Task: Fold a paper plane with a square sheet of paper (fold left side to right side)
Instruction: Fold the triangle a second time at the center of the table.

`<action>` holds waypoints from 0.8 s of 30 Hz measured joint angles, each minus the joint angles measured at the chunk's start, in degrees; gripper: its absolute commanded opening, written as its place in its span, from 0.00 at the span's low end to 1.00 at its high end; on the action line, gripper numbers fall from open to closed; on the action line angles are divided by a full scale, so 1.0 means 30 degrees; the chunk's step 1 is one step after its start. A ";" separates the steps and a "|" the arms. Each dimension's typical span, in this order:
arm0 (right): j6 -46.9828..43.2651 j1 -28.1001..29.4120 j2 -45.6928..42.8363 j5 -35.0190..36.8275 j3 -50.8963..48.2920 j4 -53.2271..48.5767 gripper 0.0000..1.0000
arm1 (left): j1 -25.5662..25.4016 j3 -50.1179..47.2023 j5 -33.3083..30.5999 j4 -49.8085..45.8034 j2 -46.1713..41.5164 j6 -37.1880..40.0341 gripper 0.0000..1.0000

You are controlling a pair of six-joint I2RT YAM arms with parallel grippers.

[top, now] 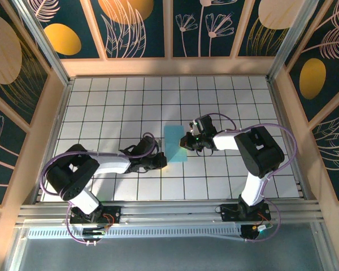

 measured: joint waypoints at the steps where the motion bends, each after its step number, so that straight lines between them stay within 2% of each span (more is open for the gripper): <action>1: 0.0000 0.0000 0.0000 -0.0015 0.0044 -0.0066 0.00 | 0.0000 0.0000 -0.0007 -0.0175 -0.0175 0.0007 0.00; 4: 0.0007 0.0000 -0.0044 -0.0022 0.0175 -0.0342 0.00 | 0.0036 0.0022 -0.0029 -0.0481 -0.0736 0.0015 0.00; 6: 0.0022 0.0000 -0.0197 0.0007 0.0219 -0.0605 0.11 | 0.0211 0.0087 -0.0022 -0.0641 -0.1042 0.0022 0.10; 13: -0.0058 -0.0182 -0.3133 0.0765 0.0226 -0.1311 0.45 | 0.2543 0.0255 0.0408 -0.0138 -0.1887 -0.0073 0.29; 16: -0.0095 -0.0663 -0.4962 0.1188 -0.0189 -0.0780 0.56 | 0.3402 0.0678 0.0940 0.0277 -0.1705 -0.0022 0.32; 21: 0.0532 -0.1982 -0.7745 0.1260 -0.2965 0.1435 0.73 | 0.3752 0.2157 0.1705 0.1020 -0.0168 0.0328 0.34; 24: 0.1137 -0.2696 -0.8663 0.0969 -0.4889 0.2776 0.77 | 0.3752 0.2907 0.2084 0.1297 0.1100 0.0532 0.34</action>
